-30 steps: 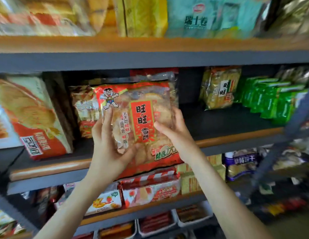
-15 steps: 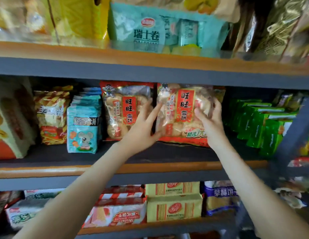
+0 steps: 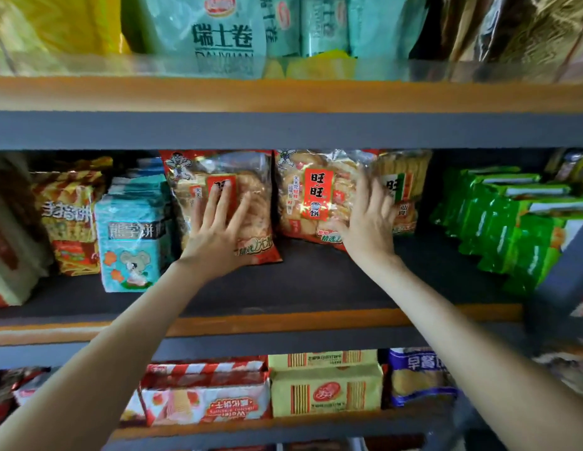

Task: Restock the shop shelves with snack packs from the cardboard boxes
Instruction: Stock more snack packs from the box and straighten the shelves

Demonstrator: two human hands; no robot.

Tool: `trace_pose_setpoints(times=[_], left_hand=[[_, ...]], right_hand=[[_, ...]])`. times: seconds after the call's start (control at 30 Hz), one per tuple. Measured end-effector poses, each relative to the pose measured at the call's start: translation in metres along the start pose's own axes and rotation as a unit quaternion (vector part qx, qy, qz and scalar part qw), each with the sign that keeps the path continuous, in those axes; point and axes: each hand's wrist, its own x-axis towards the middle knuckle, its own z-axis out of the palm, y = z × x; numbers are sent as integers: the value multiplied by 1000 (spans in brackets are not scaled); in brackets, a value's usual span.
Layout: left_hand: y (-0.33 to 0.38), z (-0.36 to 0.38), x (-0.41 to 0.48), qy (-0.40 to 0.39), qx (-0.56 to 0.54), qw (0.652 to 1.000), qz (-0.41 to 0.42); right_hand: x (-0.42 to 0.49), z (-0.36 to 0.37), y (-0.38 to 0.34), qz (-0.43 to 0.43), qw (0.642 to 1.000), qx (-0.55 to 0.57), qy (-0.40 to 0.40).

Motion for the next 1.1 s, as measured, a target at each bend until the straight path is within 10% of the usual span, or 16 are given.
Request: trace_pose_setpoints(times=[0.47, 0.93, 1.1], left_hand=[[-26, 10, 16, 25, 74, 993, 89], [-24, 2, 12, 53, 24, 994, 90], [-20, -14, -15, 38, -80, 996, 22]], right_hand=[[24, 19, 4, -22, 968, -224, -108], [26, 23, -29, -35, 968, -143, -204], [-5, -7, -93, -11, 973, 55, -223]])
